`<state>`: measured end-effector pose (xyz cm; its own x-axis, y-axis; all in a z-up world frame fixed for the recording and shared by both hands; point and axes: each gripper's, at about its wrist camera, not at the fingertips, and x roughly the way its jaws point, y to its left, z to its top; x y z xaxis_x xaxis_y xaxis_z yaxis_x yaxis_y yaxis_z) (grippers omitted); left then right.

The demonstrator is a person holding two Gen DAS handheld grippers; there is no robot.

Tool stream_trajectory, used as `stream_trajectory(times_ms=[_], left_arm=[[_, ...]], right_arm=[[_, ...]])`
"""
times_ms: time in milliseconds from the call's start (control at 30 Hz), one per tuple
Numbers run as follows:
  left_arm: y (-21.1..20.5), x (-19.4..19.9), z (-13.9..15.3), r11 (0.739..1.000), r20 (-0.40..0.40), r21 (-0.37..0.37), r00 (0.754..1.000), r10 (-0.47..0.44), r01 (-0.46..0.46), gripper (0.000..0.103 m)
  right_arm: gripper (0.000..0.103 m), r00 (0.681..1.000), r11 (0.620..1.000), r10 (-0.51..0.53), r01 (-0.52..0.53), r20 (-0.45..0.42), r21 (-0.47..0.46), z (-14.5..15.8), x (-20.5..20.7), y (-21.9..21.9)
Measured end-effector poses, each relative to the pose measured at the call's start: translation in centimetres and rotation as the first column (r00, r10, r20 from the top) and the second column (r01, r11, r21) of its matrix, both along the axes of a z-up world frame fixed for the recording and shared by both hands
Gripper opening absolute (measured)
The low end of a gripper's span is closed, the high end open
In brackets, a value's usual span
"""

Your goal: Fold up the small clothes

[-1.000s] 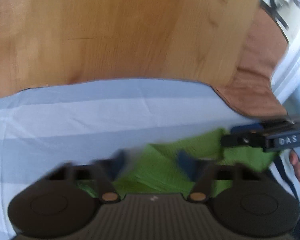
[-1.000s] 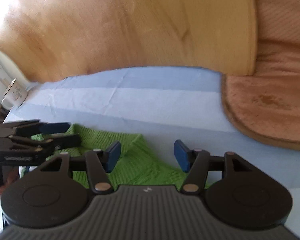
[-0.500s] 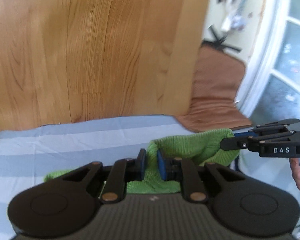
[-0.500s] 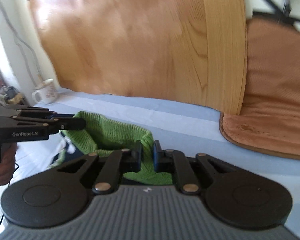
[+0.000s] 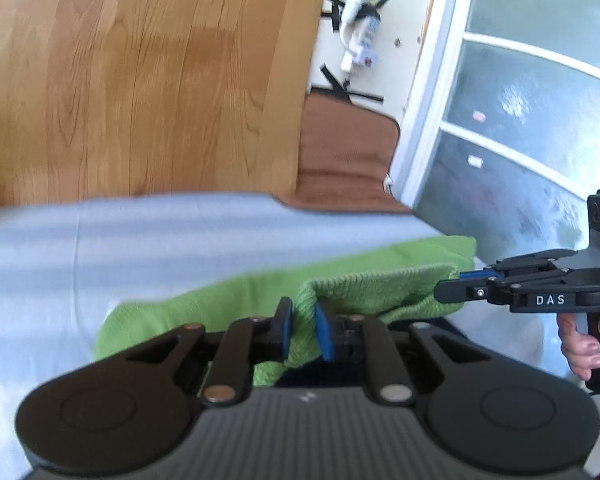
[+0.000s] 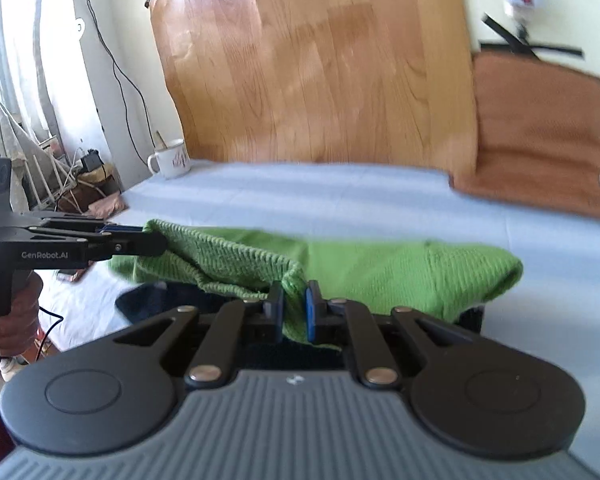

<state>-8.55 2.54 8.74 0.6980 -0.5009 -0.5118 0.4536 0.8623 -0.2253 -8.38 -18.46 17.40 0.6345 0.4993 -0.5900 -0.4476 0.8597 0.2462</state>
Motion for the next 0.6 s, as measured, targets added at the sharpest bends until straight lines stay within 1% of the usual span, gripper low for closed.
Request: stream_trajectory(times_ms=[100, 167, 233, 267, 300, 333, 367, 400, 433, 467, 500, 533, 600], left_arm=[[0.0, -2.5, -2.2, 1.000, -0.029, 0.001, 1.000, 0.002, -0.002, 0.013], [0.2, -3.0, -3.6, 1.000, -0.061, 0.002, 0.998, 0.009, -0.009, 0.013], [0.3, -3.1, -5.0, 0.999, -0.069, 0.035, 0.997, 0.024, -0.022, 0.014], [0.3, -3.2, -5.5, 0.998, -0.072, 0.054, 0.997, 0.035, -0.031, 0.017], [0.4, -3.1, -5.8, 0.997, -0.079, 0.065, 0.996, 0.040, -0.035, 0.021], [0.5, -3.1, -5.9, 0.997, -0.089, 0.067, 0.995, 0.041, -0.035, 0.030], [0.8, -3.5, -5.8, 0.997, -0.092, 0.064, 0.995, 0.041, -0.035, 0.033], [1.3, -3.9, -5.5, 0.998, -0.087, 0.055, 0.996, 0.024, -0.019, 0.034], [2.1, -4.5, -4.9, 0.999, -0.074, 0.032, 0.997, 0.002, 0.000, 0.034], [2.9, -4.9, -4.3, 1.000, -0.062, 0.004, 0.998, -0.002, 0.002, 0.037], [4.2, -5.3, -3.5, 0.999, -0.048, -0.037, 0.999, 0.010, -0.012, 0.045], [5.9, -5.5, -2.7, 0.995, -0.034, -0.091, 0.999, 0.042, -0.045, 0.056], [8.8, -5.1, -1.9, 0.977, -0.030, -0.160, 0.990, 0.137, -0.140, 0.065]], right_arm=[[0.013, 1.000, 1.000, -0.020, 0.020, -0.006, 0.014, -1.8, -2.3, 0.0], [0.014, 0.999, 0.999, -0.041, 0.042, -0.025, 0.031, -3.4, -2.9, 0.2], [0.016, 0.999, 0.999, -0.048, 0.048, -0.012, 0.007, -5.2, -3.4, 1.0], [0.023, 0.999, 0.999, -0.038, 0.038, -0.012, -0.015, -6.0, -3.6, 1.5], [0.025, 0.999, 0.999, -0.029, 0.028, -0.037, -0.034, -6.9, -3.4, 1.9], [0.030, 0.998, 0.999, -0.028, 0.026, -0.059, -0.033, -7.3, -3.3, 2.0], [0.034, 0.997, 1.000, -0.022, 0.021, -0.068, -0.021, -7.2, -3.4, 1.9], [0.036, 0.998, 1.000, -0.011, 0.010, -0.066, -0.006, -6.7, -3.6, 1.8], [0.037, 0.998, 1.000, 0.005, -0.004, -0.057, 0.018, -5.8, -4.1, 1.4], [0.037, 0.999, 0.999, 0.014, -0.012, -0.039, 0.047, -5.0, -4.4, 0.8], [0.037, 1.000, 0.997, 0.011, -0.010, -0.013, 0.076, -4.0, -4.6, 0.2], [0.037, 1.000, 0.995, -0.001, -0.001, 0.014, 0.103, -2.9, -4.8, -0.4], [0.038, 0.998, 0.990, -0.037, 0.029, 0.055, 0.140, -1.3, -4.3, -1.1]])
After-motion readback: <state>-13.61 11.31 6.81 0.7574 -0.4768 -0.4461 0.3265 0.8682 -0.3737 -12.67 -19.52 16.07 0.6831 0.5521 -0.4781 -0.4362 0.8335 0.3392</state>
